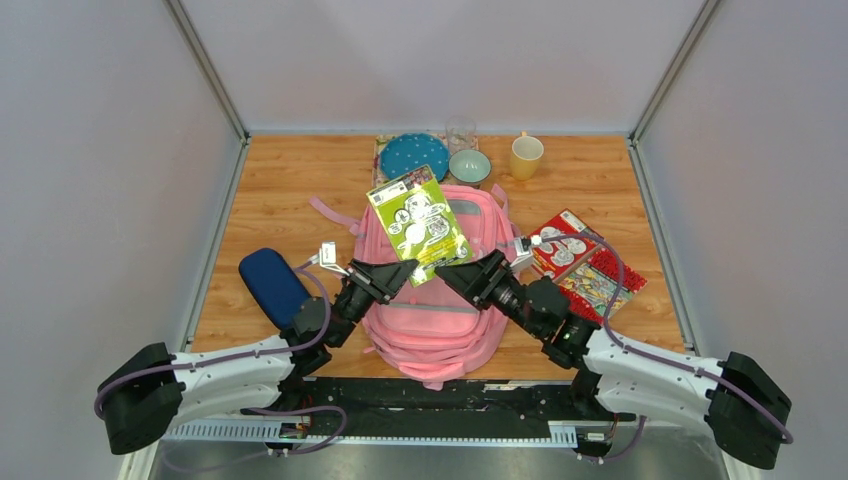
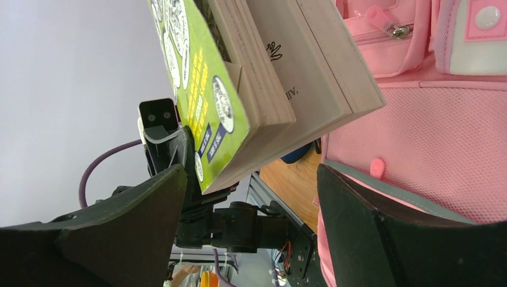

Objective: Pack the student bag
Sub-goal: Pick up the book from the center of the board.

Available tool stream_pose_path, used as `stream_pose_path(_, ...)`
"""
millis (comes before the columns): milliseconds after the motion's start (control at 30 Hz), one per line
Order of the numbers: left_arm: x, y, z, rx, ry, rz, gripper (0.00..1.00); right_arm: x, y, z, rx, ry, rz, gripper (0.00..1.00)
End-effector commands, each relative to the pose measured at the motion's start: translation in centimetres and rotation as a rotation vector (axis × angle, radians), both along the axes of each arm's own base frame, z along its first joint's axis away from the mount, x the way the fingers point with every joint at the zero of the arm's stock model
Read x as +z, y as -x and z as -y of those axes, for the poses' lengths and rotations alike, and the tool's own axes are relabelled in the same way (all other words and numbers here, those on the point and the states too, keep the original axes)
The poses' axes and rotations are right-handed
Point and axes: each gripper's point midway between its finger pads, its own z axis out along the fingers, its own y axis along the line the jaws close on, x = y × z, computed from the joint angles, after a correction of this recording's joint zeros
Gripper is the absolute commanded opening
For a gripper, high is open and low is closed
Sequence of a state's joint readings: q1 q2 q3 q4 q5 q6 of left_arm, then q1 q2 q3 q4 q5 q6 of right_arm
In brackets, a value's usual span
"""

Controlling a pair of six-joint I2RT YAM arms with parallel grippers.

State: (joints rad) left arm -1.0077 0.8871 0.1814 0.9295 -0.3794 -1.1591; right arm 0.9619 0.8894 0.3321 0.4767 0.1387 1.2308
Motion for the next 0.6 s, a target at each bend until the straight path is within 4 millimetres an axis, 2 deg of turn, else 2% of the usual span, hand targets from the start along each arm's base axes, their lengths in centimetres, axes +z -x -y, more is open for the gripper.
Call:
stream_pose_path(0, 5.7, 1.0, -0.8, -0.030, 0.212, 0.093, 0.00, 4.1, -1.2, -0.3, -0.048, -0.094, 0.104, 0.83)
stream_pose_path(67, 5.8, 1.0, -0.9, -0.028, 0.219, 0.093, 0.00, 4.0, -1.5, -0.4, -0.061, -0.099, 0.107, 0.83)
stream_pose_path(333, 5.7, 1.1, -0.7, -0.044, 0.256, 0.080, 0.00, 5.7, -2.2, -0.9, -0.077, -0.173, 0.155, 0.84)
stream_pose_path(567, 5.4, 1.3, -0.6, -0.057, 0.261, 0.073, 0.00, 7.1, -3.0, -0.1, -0.143, -0.218, 0.206, 0.82)
